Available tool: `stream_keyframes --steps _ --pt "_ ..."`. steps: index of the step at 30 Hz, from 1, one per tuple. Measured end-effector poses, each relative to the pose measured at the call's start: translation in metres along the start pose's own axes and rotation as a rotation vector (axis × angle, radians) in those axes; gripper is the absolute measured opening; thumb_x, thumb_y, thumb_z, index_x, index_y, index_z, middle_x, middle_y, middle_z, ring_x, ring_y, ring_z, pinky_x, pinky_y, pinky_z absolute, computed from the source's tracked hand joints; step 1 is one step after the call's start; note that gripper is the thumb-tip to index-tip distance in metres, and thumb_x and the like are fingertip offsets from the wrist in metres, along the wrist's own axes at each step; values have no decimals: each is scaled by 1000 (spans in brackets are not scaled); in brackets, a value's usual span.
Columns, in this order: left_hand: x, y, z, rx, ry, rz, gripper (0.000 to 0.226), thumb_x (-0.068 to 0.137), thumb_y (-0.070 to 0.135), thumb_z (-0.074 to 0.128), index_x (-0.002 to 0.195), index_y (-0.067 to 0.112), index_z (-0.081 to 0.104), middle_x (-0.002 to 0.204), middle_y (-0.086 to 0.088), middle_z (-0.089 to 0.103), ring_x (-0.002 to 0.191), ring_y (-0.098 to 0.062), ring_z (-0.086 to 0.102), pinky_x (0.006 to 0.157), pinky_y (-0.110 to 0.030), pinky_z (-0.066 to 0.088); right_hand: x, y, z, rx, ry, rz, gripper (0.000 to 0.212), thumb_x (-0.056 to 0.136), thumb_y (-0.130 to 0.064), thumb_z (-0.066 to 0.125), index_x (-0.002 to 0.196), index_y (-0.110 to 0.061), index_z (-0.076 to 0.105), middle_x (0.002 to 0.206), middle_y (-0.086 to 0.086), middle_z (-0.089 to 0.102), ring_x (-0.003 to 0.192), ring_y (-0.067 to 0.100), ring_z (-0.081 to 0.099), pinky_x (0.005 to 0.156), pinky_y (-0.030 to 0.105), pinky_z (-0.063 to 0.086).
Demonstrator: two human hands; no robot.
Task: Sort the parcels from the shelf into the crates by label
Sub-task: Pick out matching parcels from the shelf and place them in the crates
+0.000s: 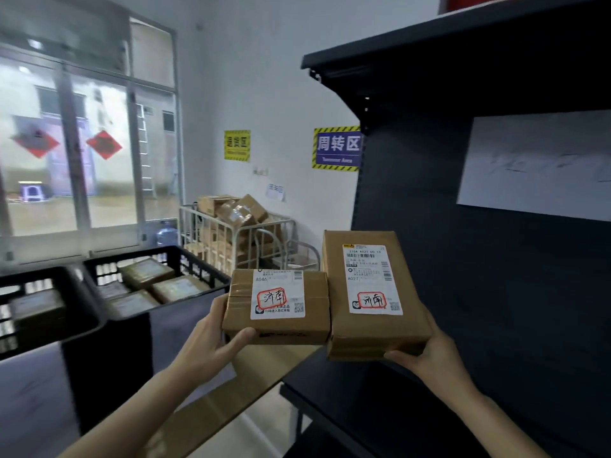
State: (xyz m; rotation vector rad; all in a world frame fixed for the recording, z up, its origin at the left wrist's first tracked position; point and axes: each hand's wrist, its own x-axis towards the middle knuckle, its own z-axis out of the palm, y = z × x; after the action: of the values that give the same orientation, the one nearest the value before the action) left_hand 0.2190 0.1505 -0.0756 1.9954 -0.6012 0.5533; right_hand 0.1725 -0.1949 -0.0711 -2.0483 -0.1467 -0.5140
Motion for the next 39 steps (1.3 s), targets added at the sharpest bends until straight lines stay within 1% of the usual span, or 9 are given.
stream_keyframes --steps 6,11,14,19,24,27,29,33,39 --pt "-32 -43 -89 65 98 -89 72 62 86 47 118 42 34 111 32 60 105 12 55 80 -5 45 20 -39 97 66 -123 -65 83 62 -2 83 114 -51 42 107 -24 61 99 -15 56 75 6 46" --pt "-64 -64 -154 78 180 -201 92 55 88 49 125 29 36 114 21 57 104 12 56 82 -9 47 43 -65 175 121 -228 -91 75 61 5 81 120 -27 49 99 -18 61 84 -20 58 63 2 46" --pt "-84 -76 -187 90 251 -261 96 55 88 50 125 24 38 114 18 60 103 8 58 84 -16 49 55 -78 220 145 -307 -148 74 61 0 83 118 -32 48 102 -17 62 85 -17 59 66 4 48" --pt "-107 -97 -235 119 367 -369 80 54 88 52 114 36 42 108 14 66 101 2 62 82 -24 53 73 -97 293 201 -404 -222 78 62 -3 83 124 -29 44 103 -23 58 86 -22 56 65 2 46" --pt "-111 -111 -273 222 473 -469 94 52 88 48 118 21 44 105 16 61 95 12 59 71 -7 49 103 -114 363 273 -528 -235 76 64 -1 82 119 -37 43 103 -24 58 85 -18 57 66 4 47" --pt "-106 -128 -294 260 539 -521 87 49 92 44 106 27 46 102 11 63 89 -1 64 70 -18 53 123 -125 405 302 -562 -275 78 63 1 82 119 -33 40 98 -28 52 85 -11 53 68 6 43" --pt "-100 -139 -308 255 585 -553 69 54 81 49 101 30 46 101 8 63 90 -6 63 74 -27 56 136 -133 430 312 -598 -305 81 63 -2 83 124 -32 39 101 -28 52 94 -1 53 79 16 44" --pt "-77 -161 -330 231 645 -630 66 51 69 47 101 26 46 99 4 60 87 -5 60 58 -15 51 170 -135 479 326 -686 -333 79 64 -10 84 119 -43 38 109 -17 57 106 11 54 90 30 46" --pt "-71 -202 -359 195 725 -718 68 49 67 53 103 24 47 105 0 61 96 -15 60 74 -29 51 200 -149 536 314 -777 -385 84 63 -24 85 126 -39 32 103 -20 56 102 7 53 76 5 43"
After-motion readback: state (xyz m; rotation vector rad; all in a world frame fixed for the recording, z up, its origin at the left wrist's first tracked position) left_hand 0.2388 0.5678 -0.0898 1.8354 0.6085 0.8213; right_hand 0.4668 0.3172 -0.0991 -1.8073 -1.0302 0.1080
